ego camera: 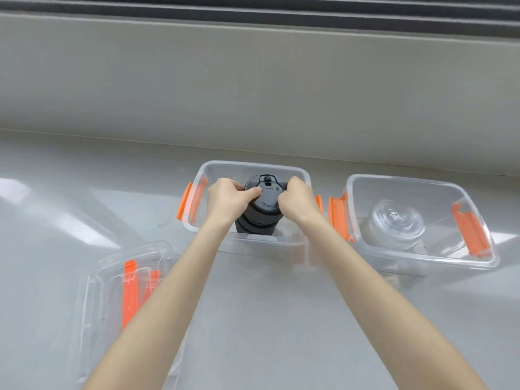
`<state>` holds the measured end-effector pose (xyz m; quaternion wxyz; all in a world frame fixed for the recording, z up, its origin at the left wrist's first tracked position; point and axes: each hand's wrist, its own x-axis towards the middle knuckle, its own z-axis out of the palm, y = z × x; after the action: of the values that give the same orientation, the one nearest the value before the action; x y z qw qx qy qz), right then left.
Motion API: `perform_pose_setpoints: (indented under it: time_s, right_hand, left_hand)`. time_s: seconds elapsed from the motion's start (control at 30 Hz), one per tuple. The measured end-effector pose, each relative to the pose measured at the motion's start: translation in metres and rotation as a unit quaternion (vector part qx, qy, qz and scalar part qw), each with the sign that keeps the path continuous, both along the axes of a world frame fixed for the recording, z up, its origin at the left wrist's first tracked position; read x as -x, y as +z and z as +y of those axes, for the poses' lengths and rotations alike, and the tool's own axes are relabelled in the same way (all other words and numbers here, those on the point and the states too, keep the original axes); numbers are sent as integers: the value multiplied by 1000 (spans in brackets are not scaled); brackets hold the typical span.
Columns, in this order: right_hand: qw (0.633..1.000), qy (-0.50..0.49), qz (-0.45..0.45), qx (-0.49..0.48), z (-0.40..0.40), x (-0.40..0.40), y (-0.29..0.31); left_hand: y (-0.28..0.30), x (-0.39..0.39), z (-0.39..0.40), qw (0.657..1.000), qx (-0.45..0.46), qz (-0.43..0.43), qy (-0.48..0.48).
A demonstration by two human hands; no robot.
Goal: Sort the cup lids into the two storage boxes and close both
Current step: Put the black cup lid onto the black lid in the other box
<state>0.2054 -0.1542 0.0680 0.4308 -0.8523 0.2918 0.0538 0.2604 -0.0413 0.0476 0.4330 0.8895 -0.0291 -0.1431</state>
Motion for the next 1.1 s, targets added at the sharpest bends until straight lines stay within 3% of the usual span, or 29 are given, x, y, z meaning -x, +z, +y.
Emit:
perform_pose_setpoints:
  time_s: [0.33,0.6,1.1]
  right_hand:
    - [989,-54,57,-127,7,-7,-14]
    - [941,-155,53,-296,9,-12,-15]
    - [969,-86,80,-218,10,-9,-15]
  left_hand:
    - [-17,-4,7,997,-74,16,-26]
    - [-20,-11,5,992,-52,111,-42]
    - [-19,-19,11,979,-68,183,-62]
